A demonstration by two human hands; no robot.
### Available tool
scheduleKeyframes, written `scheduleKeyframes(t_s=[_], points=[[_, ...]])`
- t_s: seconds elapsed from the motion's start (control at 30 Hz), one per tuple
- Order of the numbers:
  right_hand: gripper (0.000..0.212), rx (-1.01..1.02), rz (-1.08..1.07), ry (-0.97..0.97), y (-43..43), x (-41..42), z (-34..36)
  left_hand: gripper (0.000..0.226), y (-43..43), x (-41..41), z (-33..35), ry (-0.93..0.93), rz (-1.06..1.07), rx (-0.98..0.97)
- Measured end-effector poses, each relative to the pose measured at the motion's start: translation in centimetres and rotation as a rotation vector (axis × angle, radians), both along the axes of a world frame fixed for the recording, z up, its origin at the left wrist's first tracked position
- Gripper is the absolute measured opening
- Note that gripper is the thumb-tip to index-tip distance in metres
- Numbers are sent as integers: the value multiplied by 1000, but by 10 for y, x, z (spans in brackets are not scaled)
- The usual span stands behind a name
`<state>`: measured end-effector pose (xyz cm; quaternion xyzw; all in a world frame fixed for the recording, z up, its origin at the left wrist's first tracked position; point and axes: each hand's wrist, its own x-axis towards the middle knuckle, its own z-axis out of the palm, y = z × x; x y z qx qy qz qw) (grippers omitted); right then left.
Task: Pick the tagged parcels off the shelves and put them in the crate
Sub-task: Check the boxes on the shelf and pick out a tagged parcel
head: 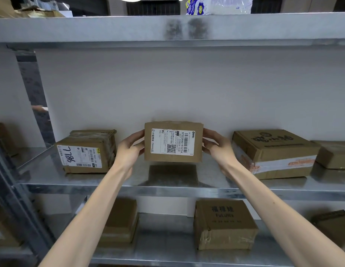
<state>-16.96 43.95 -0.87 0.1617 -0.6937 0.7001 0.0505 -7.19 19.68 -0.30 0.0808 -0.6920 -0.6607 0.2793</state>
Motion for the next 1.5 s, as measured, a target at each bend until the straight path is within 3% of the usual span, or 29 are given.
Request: scheduleKeyframes(t_s=[0.37, 0.6, 0.8, 0.97, 1.17, 1.4, 1.5], points=[[47, 41, 82, -4, -4, 13, -11, 34, -4, 4, -21, -57, 72, 111], [40, -20, 113, -37, -3, 14, -21, 28, 7, 9, -24, -78, 126, 96], [36, 35, 158, -33, 4, 13, -18, 39, 23, 15, -15, -101, 207, 12], [36, 125, 100, 16, 17, 17, -10, 45, 43, 25, 3, -29, 330, -238], [41, 281, -2, 129, 38, 33, 11, 45, 66, 25, 20, 96, 320, -417], [53, 686, -273, 500, 75, 50, 32, 54, 89, 18, 19, 116, 266, -801], [54, 889, -412, 667, 94, 54, 39, 58, 103, 14, 19, 123, 240, -876]])
